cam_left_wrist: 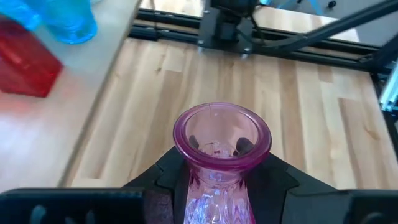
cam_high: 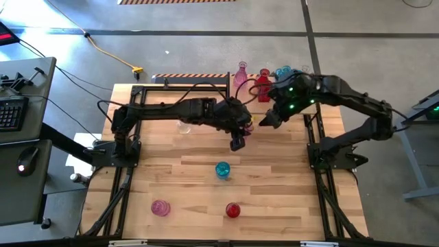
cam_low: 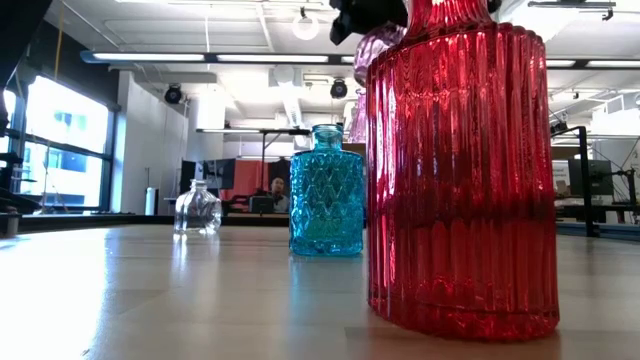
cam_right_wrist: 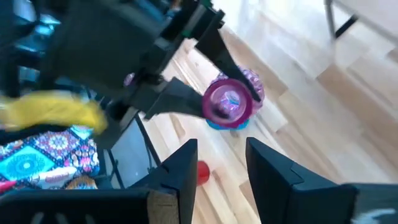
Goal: Sort vases onto shelf
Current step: Put the right pink vase on the shelf aligned with the pink vase
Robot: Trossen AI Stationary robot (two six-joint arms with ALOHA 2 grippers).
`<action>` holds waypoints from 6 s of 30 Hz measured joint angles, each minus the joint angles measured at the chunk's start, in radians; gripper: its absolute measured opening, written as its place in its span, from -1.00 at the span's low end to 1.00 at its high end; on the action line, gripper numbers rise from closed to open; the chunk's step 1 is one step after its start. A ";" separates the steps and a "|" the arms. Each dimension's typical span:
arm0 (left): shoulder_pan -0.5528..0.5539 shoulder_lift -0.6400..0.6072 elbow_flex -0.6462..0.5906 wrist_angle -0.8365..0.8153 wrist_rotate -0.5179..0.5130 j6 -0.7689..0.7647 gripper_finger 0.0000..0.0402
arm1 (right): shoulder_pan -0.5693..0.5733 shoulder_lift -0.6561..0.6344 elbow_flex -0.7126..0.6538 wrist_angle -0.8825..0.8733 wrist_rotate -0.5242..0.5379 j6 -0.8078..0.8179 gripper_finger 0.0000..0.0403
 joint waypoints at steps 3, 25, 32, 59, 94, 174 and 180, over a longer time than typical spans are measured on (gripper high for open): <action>0.027 -0.001 0.000 0.000 0.000 0.002 -0.45 | -0.035 -0.033 0.000 0.000 0.000 -0.013 -0.43; 0.223 -0.002 0.000 0.083 0.003 0.001 -0.45 | -0.220 -0.123 0.000 0.000 0.008 -0.248 -0.43; 0.283 -0.002 0.000 0.086 0.067 -0.019 -0.45 | -0.252 -0.123 0.000 0.001 0.008 -0.302 -0.43; 0.271 -0.003 -0.134 0.323 0.017 -0.106 -0.44 | -0.308 -0.123 0.000 -0.006 0.008 -0.474 -0.43; 0.293 -0.002 -0.207 0.357 -0.023 0.096 -0.44 | -0.308 -0.122 0.000 -0.031 0.136 -0.594 -0.43; 0.395 -0.089 -0.356 0.677 0.236 0.045 -0.43 | -0.303 -0.122 0.000 0.023 0.136 -0.522 -0.43; 0.394 -0.068 -0.356 0.687 0.233 0.087 -0.43 | -0.303 -0.122 0.000 0.023 0.136 -0.524 -0.43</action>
